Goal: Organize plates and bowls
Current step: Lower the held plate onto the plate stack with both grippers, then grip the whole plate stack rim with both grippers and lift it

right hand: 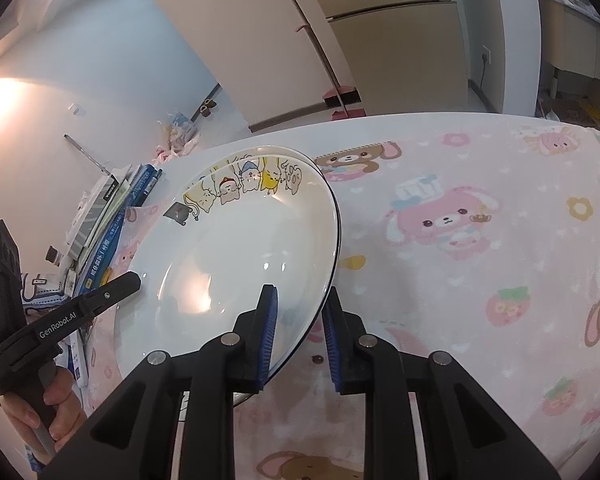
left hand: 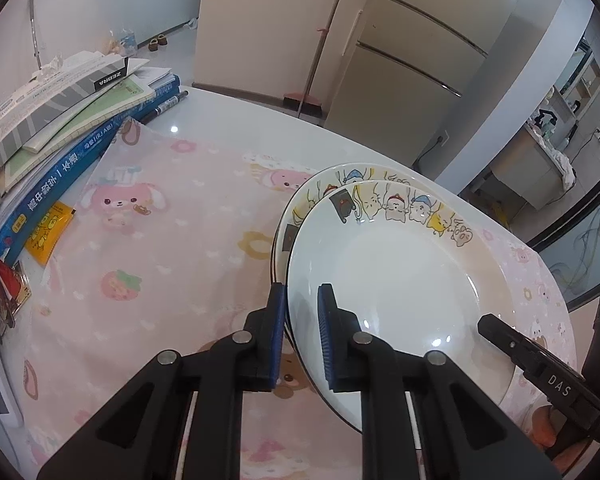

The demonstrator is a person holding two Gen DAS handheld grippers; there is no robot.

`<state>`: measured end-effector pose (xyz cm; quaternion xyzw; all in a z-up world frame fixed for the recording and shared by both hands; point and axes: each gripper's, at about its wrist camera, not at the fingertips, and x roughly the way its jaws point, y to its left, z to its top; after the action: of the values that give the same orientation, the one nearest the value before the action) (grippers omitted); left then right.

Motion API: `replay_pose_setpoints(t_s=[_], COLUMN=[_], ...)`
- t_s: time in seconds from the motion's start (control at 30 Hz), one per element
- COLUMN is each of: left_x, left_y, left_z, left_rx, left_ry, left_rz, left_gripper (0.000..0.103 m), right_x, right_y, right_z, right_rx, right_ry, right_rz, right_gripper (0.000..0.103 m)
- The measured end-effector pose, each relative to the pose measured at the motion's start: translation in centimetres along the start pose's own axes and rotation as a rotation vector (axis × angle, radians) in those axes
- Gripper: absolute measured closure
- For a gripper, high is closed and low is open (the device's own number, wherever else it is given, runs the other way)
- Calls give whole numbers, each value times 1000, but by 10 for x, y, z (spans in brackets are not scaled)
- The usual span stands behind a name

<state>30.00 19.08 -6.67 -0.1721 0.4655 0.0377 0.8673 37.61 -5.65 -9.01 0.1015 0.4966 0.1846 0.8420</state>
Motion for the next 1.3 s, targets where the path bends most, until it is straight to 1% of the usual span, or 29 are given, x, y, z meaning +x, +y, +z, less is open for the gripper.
replay_pose_setpoints(t_s=[0.07, 0.1, 0.13, 0.17, 0.23, 0.3, 0.33, 0.37, 0.4, 0.43, 0.57, 0.63, 0.7, 0.73, 0.77, 0.8, 0.83, 0.87, 0.93, 1.0, 1.1, 1.17, 1.23, 1.27, 1.3], left_x=[0, 0, 1, 1, 3, 3, 3, 3, 4, 5, 10, 10, 8, 6, 5, 3, 2, 2, 2, 8, 20, 28, 37, 40, 41], left_y=[-2, -3, -4, -5, -5, -5, -5, -5, -5, -5, -5, -5, -3, -2, -1, 0, 2, 4, 6, 9, 15, 19, 24, 25, 27], left_z=[0, 0, 0, -1, -1, -1, -1, -1, -1, -1, -3, -4, -3, -3, -2, -2, -1, -1, -1, -2, -5, -8, -11, -12, -14], left_rx=[5, 9, 16, 22, 24, 26, 27, 27, 25, 24, 23, 25, 20, 12, 3, -6, -18, -30, -40, -53, -92, -127, -175, -194, -210], left_ry=[0, 1, 2, 4, 18, 17, 17, 17, 17, 25, 39, 30, 20, 13, 7, 5, 3, -3, -4, 15, 47, 58, 88, 107, 108], left_rz=[6, 11, 18, 28, 41, 42, 41, 40, 44, 45, 50, 50, 34, 25, 15, 0, -16, -28, -35, -60, -114, -153, -231, -256, -272], left_gripper=[89, 89, 89, 89, 89, 89, 89, 89, 89, 89, 89, 89, 89, 89, 81, 62, 42, 38, 38, 38, 40, 45, 65, 65, 64], right_x=[0, 0, -1, -2, -5, -10, -11, -12, -12, -12, -9, -9, -9, -10, -11, -12, -13, -14, -11, -5, 7, 14, 25, 30, 38], right_y=[0, 1, 3, 4, 6, 6, 6, 6, 7, 8, 11, 9, 4, 1, -1, -6, -10, -15, -24, -34, -42, -44, -45, -44, -45], right_z=[0, 0, 0, 0, -1, -1, -1, -1, 0, 0, -3, -2, 1, 2, 3, 4, 4, 5, 7, 7, 6, 4, 2, 1, -1], right_rx=[0, -1, -3, -8, -13, -7, -11, -19, -26, -28, -63, -47, -28, -21, -10, 8, 23, 44, 88, 138, 172, 185, 200, 215, 246], right_ry=[5, 10, 11, 13, 12, 2, -3, -5, -9, -9, -24, -19, -19, -15, -17, -31, -42, -51, -46, -29, -21, -23, -5, 9, 29], right_rz=[-5, -27, -43, -59, -71, -82, -78, -61, -28, -28, -55, -45, -40, -38, -43, -32, -15, 12, 75, 131, 169, 192, 236, 253, 283], right_gripper=[79, 78, 73, 71, 71, 71, 74, 83, 87, 89, 89, 89, 89, 82, 75, 70, 58, 51, 51, 51, 51, 51, 51, 54, 56])
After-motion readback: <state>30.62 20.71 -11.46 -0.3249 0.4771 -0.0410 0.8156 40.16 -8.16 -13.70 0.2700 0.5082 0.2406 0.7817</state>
